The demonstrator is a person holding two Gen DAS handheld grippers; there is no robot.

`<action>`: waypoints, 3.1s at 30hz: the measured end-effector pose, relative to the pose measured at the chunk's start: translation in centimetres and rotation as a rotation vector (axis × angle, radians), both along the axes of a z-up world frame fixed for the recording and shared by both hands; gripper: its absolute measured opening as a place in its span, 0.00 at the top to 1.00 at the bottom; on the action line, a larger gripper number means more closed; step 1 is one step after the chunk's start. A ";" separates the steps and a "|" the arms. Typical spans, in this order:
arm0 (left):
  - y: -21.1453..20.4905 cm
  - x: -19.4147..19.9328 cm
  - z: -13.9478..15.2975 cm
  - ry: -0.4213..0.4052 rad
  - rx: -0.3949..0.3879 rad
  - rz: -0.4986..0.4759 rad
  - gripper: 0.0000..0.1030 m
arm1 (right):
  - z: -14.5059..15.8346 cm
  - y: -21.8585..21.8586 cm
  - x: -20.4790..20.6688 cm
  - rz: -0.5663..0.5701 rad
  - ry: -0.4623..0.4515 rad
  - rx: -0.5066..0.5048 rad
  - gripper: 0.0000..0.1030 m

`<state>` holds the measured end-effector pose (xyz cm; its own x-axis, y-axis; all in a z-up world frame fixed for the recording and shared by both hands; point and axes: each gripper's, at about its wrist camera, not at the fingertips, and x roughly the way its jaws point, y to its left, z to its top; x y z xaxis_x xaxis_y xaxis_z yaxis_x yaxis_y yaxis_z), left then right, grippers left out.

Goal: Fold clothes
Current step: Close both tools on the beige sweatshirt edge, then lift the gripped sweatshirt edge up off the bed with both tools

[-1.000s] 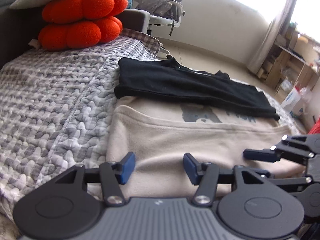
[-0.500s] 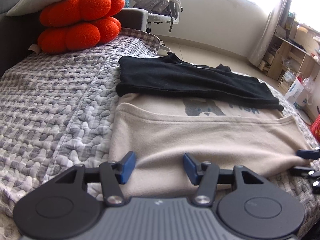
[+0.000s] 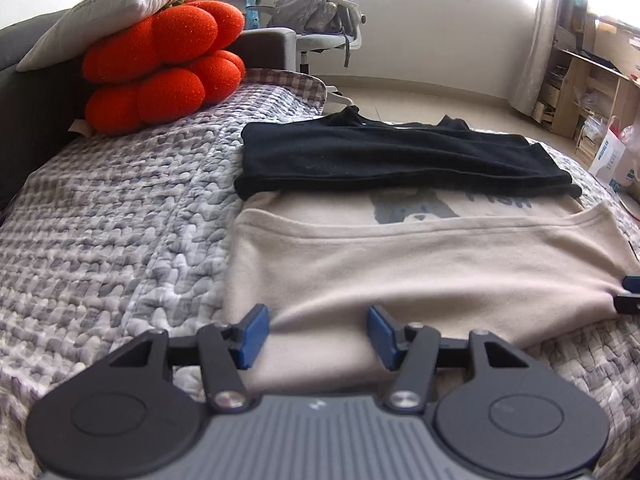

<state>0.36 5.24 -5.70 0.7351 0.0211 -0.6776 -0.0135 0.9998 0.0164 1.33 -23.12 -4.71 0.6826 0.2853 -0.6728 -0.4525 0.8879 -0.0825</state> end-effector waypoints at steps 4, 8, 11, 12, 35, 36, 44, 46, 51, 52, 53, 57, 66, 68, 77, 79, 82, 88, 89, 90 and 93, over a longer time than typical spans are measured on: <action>0.6 -0.5 0.0 0.009 -0.007 -0.002 0.45 | 0.0 -0.6 -0.9 0.032 0.003 -0.089 0.70; 0.8 -0.7 0.1 0.016 -0.018 -0.002 0.45 | -0.3 -1.2 -1.5 0.040 -0.011 -0.126 0.70; 1.3 -0.8 0.5 0.019 -0.058 0.002 0.45 | 0.2 -1.1 -2.0 0.038 -0.035 -0.102 0.69; 1.8 -0.8 0.6 0.021 -0.089 0.008 0.45 | 0.3 -0.7 -2.5 0.057 -0.064 -0.107 0.69; 8.7 -1.3 2.1 -0.033 -0.296 0.260 0.42 | -3.9 14.9 -4.6 0.621 -0.495 -0.517 0.66; 8.8 -1.3 2.1 -0.032 -0.301 0.261 0.42 | -4.0 15.2 -4.7 0.637 -0.516 -0.528 0.68; 7.8 -3.5 4.1 -0.130 -0.274 0.082 0.39 | -1.7 15.1 -2.5 0.596 -0.420 -0.342 0.94; 6.2 -4.7 4.9 -0.177 -0.219 -0.051 0.36 | -0.2 14.5 -1.2 0.555 -0.354 -0.240 0.94; 1.9 -5.5 4.8 -0.239 0.043 -0.238 0.31 | 2.3 13.0 1.6 0.484 -0.216 -0.060 0.94; 1.4 -5.2 4.4 -0.229 0.087 -0.250 0.31 | 2.5 12.8 1.9 0.484 -0.206 -0.046 0.94; 0.8 -4.9 4.1 -0.219 0.131 -0.262 0.31 | 2.7 12.6 2.1 0.484 -0.196 -0.032 0.94; -1.2 -3.7 2.6 -0.216 0.344 -0.316 0.31 | 2.9 12.6 2.2 0.494 -0.180 -0.017 0.94; -1.6 -1.8 1.1 -0.162 0.463 -0.318 0.82 | 2.4 13.4 2.5 0.519 -0.181 -0.035 0.94; -1.0 -1.6 1.3 -0.155 0.425 -0.305 0.89 | 2.1 13.4 2.4 0.524 -0.184 -0.045 0.94; 0.0 -1.3 1.8 -0.139 0.325 -0.260 0.91 | -0.9 13.2 -0.8 0.545 -0.260 -0.282 0.90; 0.3 -1.0 1.9 -0.135 0.306 -0.251 0.91 | -1.5 12.2 -1.5 0.537 -0.283 -0.352 0.90; 0.3 -0.9 1.9 -0.129 0.296 -0.244 0.91 | -2.0 10.0 -1.9 0.511 -0.285 -0.386 0.90; 0.4 -1.1 2.0 -0.122 0.289 -0.230 0.91 | -1.9 4.8 -2.2 0.403 -0.255 -0.384 0.79; 0.5 -1.1 2.1 -0.121 0.285 -0.227 0.91 | -2.0 4.1 -2.3 0.375 -0.258 -0.406 0.79; 0.5 -1.0 2.1 -0.121 0.282 -0.227 0.91 | -2.0 3.3 -2.3 0.355 -0.254 -0.404 0.79; 0.4 -1.0 2.1 -0.119 0.283 -0.227 0.91 | -2.0 1.4 -2.2 0.301 -0.241 -0.393 0.79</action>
<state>-0.65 5.65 -3.56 0.8160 0.0228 -0.5776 0.1889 0.9339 0.3037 -0.83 -21.69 -6.73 0.7576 0.2506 -0.6027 -0.6090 0.6036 -0.5146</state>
